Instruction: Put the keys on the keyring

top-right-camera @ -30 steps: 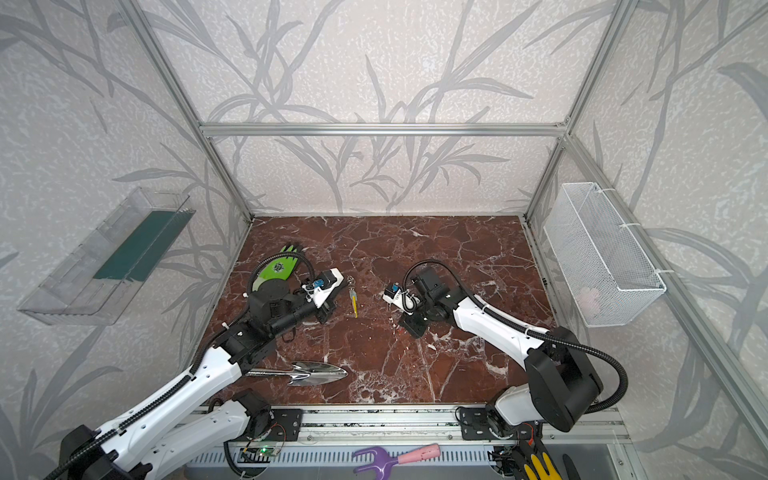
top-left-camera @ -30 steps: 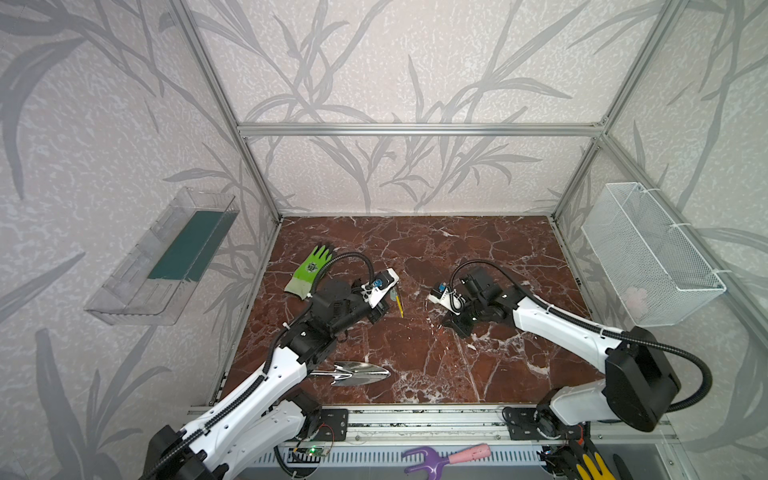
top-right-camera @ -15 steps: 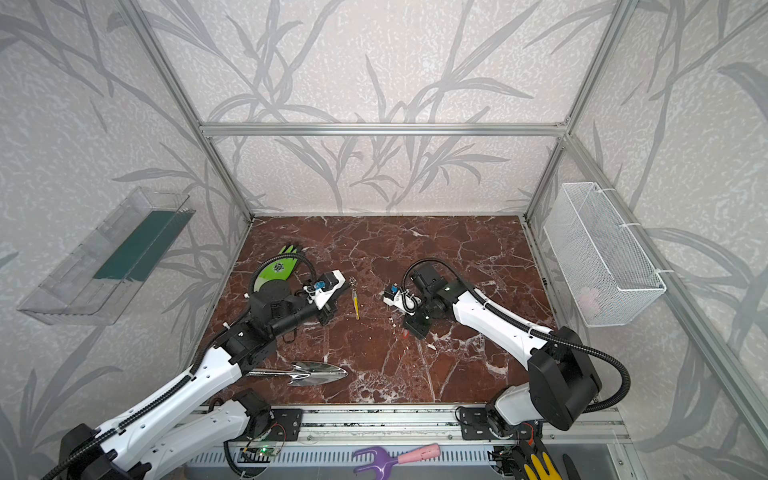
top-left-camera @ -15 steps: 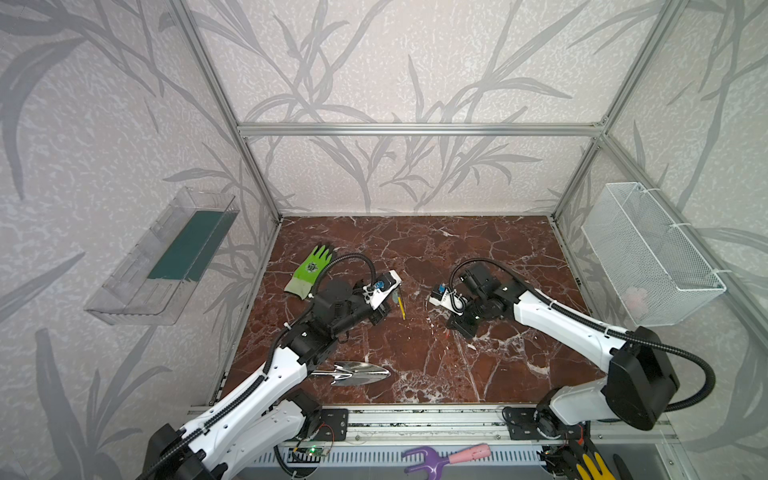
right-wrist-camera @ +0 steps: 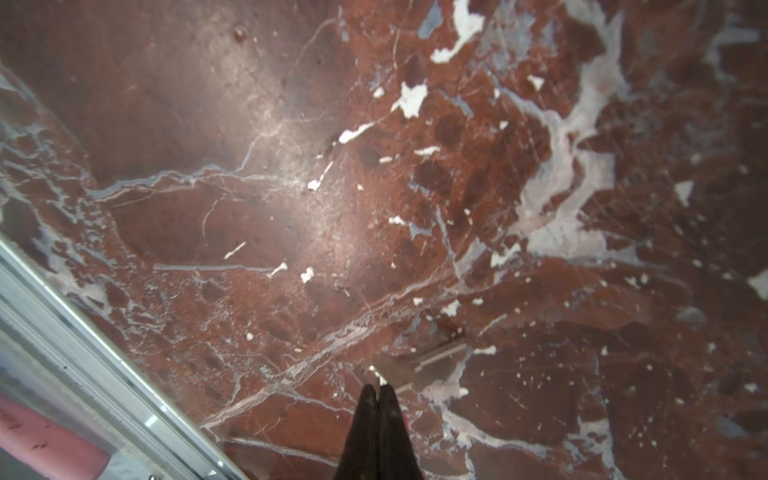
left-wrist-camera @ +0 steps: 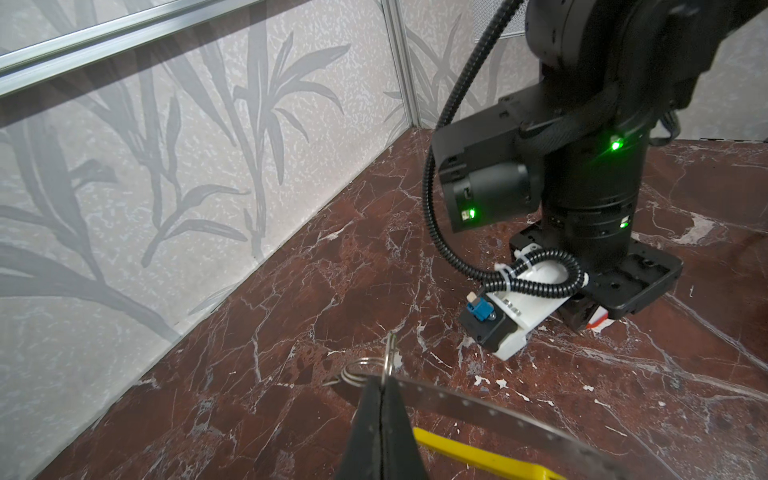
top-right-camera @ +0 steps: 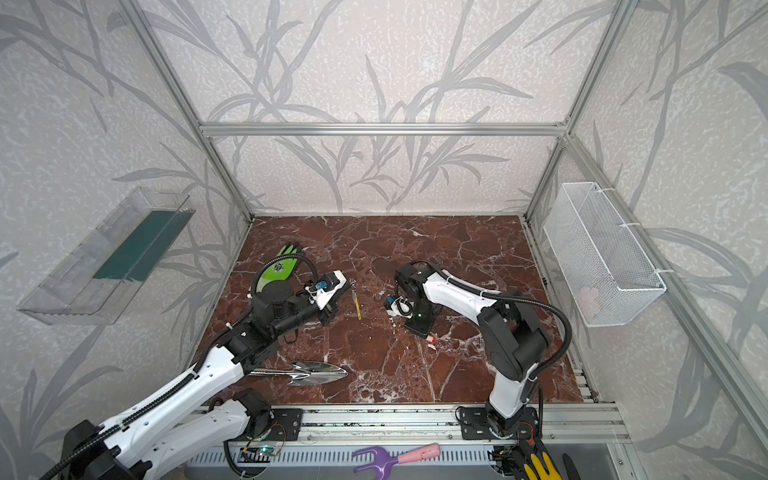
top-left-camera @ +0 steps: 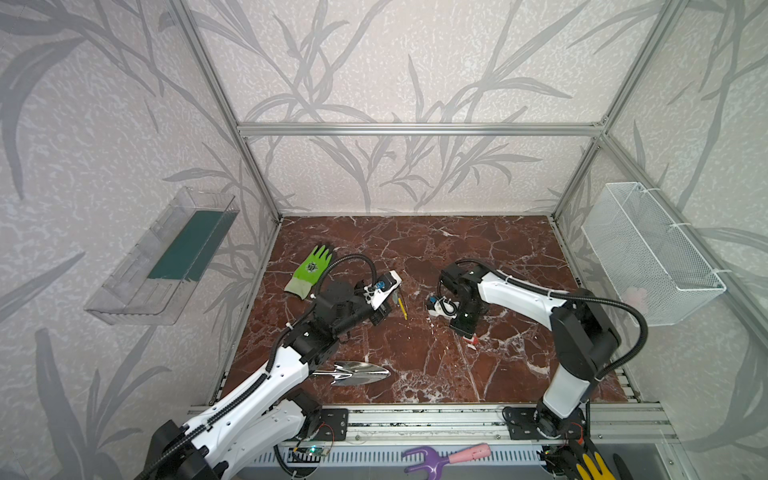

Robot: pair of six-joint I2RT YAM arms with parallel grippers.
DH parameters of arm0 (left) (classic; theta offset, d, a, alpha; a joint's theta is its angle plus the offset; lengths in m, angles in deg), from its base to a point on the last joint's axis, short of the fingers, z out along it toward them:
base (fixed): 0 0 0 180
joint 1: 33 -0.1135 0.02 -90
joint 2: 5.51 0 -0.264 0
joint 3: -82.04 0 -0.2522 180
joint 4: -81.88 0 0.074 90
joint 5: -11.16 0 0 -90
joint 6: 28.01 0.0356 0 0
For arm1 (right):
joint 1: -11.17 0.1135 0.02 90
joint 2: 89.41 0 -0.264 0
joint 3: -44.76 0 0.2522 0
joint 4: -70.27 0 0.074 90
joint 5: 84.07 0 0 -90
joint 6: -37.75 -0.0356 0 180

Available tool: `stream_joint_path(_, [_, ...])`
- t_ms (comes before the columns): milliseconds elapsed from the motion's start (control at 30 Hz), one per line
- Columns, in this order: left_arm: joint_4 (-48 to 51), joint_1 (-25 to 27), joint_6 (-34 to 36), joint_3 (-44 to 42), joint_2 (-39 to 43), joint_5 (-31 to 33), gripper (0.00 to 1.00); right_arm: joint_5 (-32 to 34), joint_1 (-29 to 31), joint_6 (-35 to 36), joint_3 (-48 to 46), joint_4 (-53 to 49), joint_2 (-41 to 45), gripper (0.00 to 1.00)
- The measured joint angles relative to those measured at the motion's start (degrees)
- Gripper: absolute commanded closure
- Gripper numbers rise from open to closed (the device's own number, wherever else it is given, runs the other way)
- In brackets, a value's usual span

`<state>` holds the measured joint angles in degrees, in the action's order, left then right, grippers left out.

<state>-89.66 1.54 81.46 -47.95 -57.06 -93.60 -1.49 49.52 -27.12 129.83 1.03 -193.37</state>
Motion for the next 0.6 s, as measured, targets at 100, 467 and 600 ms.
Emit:
stream_joint_path(100, [-0.04, 0.2, 0.0, 0.0, -0.02, 0.72, 1.0, 0.17, 0.68, 0.04, 1.38, 0.9, -2.54, 1.0])
stream_joint_path(467, [-0.35, 0.28, -0.15, 0.0, -0.83, 1.88, 1.0, 0.55, 1.75, -0.68, 2.99, 6.21, -6.43, 0.93])
stream_joint_path(600, [-0.35, 0.28, -0.2, 0.0, -1.11, 1.86, 1.0, 0.48, 1.73, -1.75, 2.91, 7.87, -6.56, 0.77])
